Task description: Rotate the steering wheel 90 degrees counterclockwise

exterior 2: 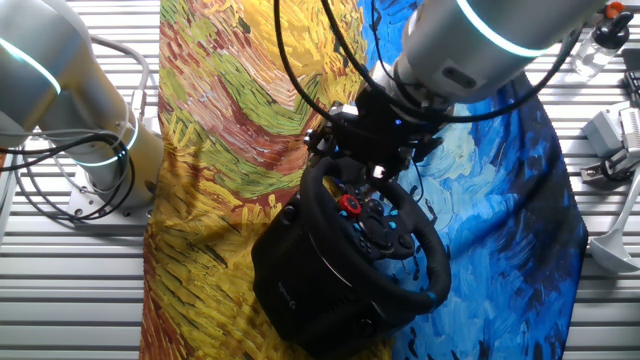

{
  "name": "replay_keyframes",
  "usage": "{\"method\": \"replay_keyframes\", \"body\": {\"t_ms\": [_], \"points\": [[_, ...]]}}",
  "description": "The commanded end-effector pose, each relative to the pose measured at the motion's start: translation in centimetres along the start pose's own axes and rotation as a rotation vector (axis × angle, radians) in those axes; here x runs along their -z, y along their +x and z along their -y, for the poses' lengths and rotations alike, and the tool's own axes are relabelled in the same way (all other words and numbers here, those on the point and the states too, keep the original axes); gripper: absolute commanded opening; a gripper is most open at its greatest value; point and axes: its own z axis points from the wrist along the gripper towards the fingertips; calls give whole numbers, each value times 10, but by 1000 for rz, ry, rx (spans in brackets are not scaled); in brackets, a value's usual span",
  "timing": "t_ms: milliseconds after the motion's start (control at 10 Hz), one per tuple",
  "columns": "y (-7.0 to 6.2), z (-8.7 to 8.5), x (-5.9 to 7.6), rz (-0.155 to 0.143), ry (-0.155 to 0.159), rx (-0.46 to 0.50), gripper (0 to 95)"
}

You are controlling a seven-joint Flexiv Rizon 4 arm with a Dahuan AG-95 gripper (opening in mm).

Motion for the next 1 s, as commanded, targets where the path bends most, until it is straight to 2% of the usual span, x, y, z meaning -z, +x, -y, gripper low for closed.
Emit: {"method": "replay_keyframes", "body": {"t_ms": [100, 500, 1000], "points": [[0, -4, -9, -4, -9, 3, 570], [5, -7, -17, -7, -21, 14, 570], [0, -14, -27, -10, -24, -7, 570]]}}
